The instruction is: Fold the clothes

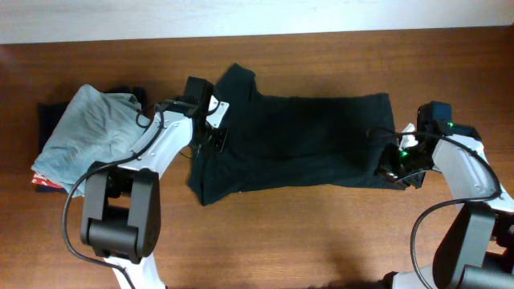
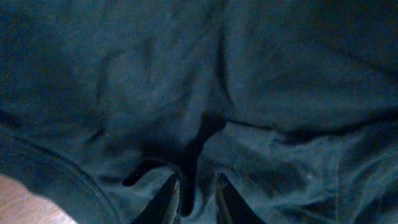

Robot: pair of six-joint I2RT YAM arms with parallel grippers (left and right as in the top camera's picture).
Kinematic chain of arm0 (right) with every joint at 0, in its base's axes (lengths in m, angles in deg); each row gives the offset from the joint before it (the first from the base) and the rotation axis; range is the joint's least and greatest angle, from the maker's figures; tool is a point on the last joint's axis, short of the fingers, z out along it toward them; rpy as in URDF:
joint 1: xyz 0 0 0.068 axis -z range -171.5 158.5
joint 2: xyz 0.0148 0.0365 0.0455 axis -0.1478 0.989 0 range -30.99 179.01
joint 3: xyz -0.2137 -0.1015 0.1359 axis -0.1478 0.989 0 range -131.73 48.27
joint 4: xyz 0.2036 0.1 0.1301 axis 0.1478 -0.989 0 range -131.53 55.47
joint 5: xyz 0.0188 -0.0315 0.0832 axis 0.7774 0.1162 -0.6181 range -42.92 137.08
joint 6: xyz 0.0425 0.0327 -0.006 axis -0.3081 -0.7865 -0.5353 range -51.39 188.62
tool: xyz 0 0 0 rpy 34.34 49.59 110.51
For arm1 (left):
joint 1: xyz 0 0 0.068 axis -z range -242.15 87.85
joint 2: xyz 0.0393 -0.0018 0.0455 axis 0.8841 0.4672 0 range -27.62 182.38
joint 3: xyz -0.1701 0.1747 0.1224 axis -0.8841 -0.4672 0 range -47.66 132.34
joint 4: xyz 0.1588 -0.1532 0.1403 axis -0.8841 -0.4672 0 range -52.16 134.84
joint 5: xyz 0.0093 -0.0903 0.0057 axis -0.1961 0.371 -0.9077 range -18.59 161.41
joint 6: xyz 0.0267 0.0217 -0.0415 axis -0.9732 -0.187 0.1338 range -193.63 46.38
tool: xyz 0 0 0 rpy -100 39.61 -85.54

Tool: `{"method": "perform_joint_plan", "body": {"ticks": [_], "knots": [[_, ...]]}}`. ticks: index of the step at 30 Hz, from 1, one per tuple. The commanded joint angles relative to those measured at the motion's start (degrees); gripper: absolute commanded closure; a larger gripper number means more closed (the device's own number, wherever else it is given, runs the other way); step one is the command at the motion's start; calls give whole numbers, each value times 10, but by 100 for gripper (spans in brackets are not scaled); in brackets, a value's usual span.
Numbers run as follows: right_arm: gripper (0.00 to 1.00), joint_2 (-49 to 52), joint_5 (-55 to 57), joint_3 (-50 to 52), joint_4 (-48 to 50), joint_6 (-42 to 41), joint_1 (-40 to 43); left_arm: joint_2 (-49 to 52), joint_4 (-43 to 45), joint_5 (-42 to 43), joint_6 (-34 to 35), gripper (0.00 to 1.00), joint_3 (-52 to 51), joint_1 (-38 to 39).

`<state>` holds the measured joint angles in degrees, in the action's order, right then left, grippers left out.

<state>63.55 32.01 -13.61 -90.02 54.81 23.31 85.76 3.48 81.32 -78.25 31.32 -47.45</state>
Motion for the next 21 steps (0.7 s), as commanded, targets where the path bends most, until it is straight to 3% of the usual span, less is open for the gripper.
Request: {"method": "perform_joint_plan", "body": {"ticks": [1, 6, 8, 13, 16, 19, 20, 21], "knots": [[70, -9, 7, -8, 4, -6, -1, 12, 35, 12, -28, 90, 6, 0], [69, -9, 7, -8, 4, -6, -1, 12, 64, -1, -26, 95, 18, -5], [69, -9, 7, -8, 3, -6, -1, 12, 47, -3, -25, 72, 40, -11], [62, -8, 10, -8, 2, -6, -1, 9, -61, -6, -21, 27, 96, -15], [56, -7, 23, -8, 2, -16, -1, 9, -124, -10, -17, 21, 127, -15], [55, -6, 26, -8, 2, -17, -1, 8, -160, -11, 19, 22, 143, -16], [55, -6, 26, -8, 2, -17, -1, 8, -171, -7, 23, 37, 140, -16], [55, -6, 26, -8, 2, -17, -1, 9, -171, -7, 23, 42, 135, -16]]}}
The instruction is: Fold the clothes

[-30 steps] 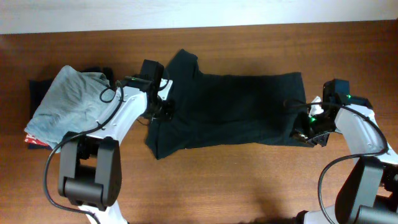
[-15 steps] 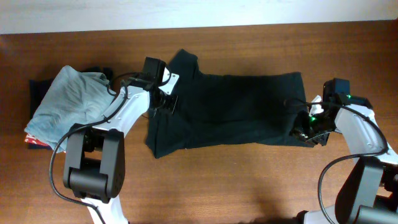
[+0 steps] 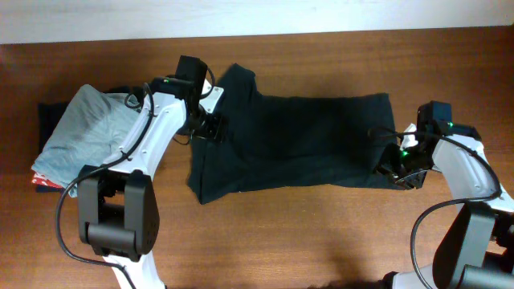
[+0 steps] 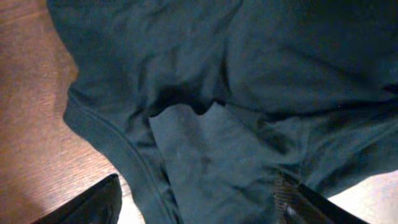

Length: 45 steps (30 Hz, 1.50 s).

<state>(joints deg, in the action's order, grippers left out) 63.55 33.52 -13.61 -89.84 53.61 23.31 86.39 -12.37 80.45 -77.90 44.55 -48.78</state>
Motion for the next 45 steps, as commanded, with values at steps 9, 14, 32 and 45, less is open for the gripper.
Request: {"method": "perform_joint_plan", "body": {"ticks": [9, 14, 32, 45], "knots": [[55, -6, 11, -8, 0, -5, -1, 41, 68, 2, 19, 31, -55, -2], [55, -6, 11, -8, 0, -5, -1, 59, 99, 2, 9, 33, -55, -3], [54, -6, 11, -8, 2, -5, -1, 73, 72, -1, 7, 98, -7, -3], [54, -6, 11, -8, 4, -5, -1, 74, 67, -20, -5, 97, 21, -3]]}}
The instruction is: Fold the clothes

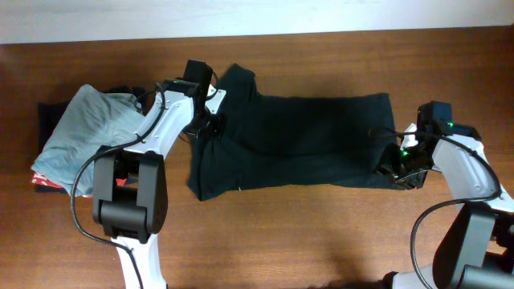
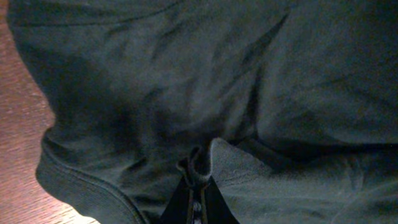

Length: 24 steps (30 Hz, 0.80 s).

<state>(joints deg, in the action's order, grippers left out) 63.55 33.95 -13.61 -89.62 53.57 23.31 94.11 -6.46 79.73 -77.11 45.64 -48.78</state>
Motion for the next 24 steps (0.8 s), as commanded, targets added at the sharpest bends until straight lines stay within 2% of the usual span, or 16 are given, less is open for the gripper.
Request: {"method": "perform_joint_plan", "body": {"ticks": [1, 7, 9, 10, 11, 12, 13, 14, 17, 20, 24], "knots": [[54, -6, 7, -8, 2, -5, -1, -3, 13, -17, -13, 97, 10, -3], [54, -6, 7, -8, 3, -5, -1, -3, 47, -21, -14, 96, 10, -3], [54, -6, 7, -8, 3, -5, -1, -3, 53, -21, -14, 92, 10, -3], [54, -6, 7, -8, 3, -5, -1, -3, 54, -21, -14, 83, 10, -3], [54, -6, 7, -8, 3, -5, -1, -3, 54, -21, -14, 65, 10, -3], [54, -6, 7, -8, 3, -5, -1, -3, 53, -21, -14, 57, 10, -3], [54, -6, 7, -8, 3, -5, -1, -3, 52, -22, -14, 42, 9, -3], [54, -6, 7, -8, 3, -5, -1, -3, 50, -22, -14, 37, 9, -3], [54, -6, 7, -8, 3, -4, -1, -3, 36, -24, -14, 36, 9, -3], [54, -6, 17, -8, -3, -5, -1, -4, -15, -23, -11, 39, 10, -4], [54, -6, 38, -8, -7, -23, -1, -4, -93, -23, 30, 44, 9, -4]]}}
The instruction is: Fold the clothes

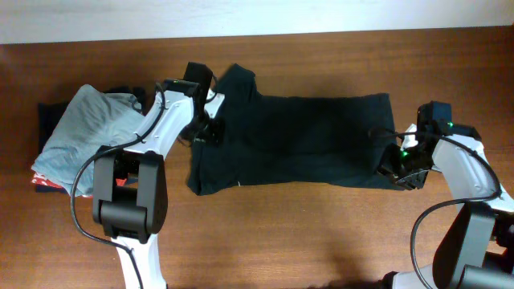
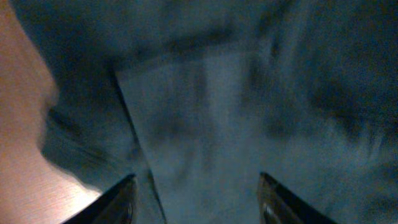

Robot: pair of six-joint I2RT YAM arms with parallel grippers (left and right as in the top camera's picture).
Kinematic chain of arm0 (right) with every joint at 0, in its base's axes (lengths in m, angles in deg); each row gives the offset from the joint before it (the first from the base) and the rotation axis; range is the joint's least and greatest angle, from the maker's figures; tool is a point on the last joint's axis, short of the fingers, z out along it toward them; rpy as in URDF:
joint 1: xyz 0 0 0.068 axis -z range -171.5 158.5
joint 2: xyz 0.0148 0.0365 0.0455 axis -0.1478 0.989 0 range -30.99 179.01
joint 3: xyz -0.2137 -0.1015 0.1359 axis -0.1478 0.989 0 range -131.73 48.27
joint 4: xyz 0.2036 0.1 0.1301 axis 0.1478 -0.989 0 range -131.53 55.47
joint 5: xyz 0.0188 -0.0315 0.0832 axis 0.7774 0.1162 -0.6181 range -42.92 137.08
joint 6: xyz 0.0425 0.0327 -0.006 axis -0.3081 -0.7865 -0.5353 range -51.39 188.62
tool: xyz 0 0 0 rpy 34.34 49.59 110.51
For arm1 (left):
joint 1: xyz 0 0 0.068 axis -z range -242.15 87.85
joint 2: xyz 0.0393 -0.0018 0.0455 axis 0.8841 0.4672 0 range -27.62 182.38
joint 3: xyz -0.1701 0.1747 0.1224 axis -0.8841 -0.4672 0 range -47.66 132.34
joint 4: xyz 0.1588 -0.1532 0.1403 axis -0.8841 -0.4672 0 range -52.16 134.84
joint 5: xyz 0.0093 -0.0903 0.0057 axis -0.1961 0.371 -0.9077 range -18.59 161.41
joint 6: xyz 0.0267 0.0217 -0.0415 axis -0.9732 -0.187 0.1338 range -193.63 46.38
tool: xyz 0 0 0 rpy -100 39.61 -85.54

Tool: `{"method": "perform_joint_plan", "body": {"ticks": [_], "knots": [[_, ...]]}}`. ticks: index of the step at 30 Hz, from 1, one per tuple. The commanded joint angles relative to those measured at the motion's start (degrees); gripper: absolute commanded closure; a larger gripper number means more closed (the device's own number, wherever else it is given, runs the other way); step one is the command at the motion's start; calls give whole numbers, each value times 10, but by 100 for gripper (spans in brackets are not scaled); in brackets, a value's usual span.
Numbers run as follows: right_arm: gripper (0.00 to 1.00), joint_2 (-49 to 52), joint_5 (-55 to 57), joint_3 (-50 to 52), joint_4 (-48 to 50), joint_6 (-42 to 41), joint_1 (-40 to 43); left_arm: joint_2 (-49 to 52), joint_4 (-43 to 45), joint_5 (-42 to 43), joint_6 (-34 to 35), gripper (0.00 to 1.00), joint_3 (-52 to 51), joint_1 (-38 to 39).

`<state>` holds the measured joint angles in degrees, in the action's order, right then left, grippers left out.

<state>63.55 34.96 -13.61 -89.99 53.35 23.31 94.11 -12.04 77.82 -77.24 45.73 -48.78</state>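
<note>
A dark teal T-shirt (image 1: 297, 140) lies spread flat across the middle of the table, its neck end to the left. My left gripper (image 1: 207, 132) hovers over the shirt's left end by the sleeve. In the left wrist view the left gripper (image 2: 196, 186) is open, with fingers (image 2: 121, 199) wide apart and nothing between them. A flat folded flap of the shirt (image 2: 186, 124) lies below it. My right gripper (image 1: 399, 170) sits at the shirt's lower right corner. It shows dark against the dark cloth, so its jaws cannot be made out.
A pile of clothes (image 1: 88, 132) with a light grey-blue garment on top lies at the table's left end, close to my left arm. Bare wooden table (image 1: 305, 233) runs along the front. A white wall borders the far edge.
My left gripper was shut on a pinch of the shirt's cloth near the sleeve. It is open now, and the cloth lies flat under it. The right arm has not moved.
At first my left gripper was low on the shirt with its fingers nearly together. Then it stood open above a sleeve flap near the table's bare wood. Later it was shut on a small fold of cloth, and now it is open again over the flattened flap.
</note>
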Motion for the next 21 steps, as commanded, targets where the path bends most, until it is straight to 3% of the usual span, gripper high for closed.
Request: {"method": "perform_joint_plan", "body": {"ticks": [1, 6, 13, 21], "knots": [[54, -6, 30, -8, -2, -22, -1, -4, -53, -4, 47, 46, 9, -4], [50, -5, 37, -8, -6, -23, -1, -14, -99, -5, 123, 56, 8, -11], [48, -3, 58, 0, -19, -33, 1, -54, -146, -48, 152, 56, 1, -22], [46, 25, 61, 40, 26, -35, 27, -57, -123, 1, 151, 56, -77, -16]]}}
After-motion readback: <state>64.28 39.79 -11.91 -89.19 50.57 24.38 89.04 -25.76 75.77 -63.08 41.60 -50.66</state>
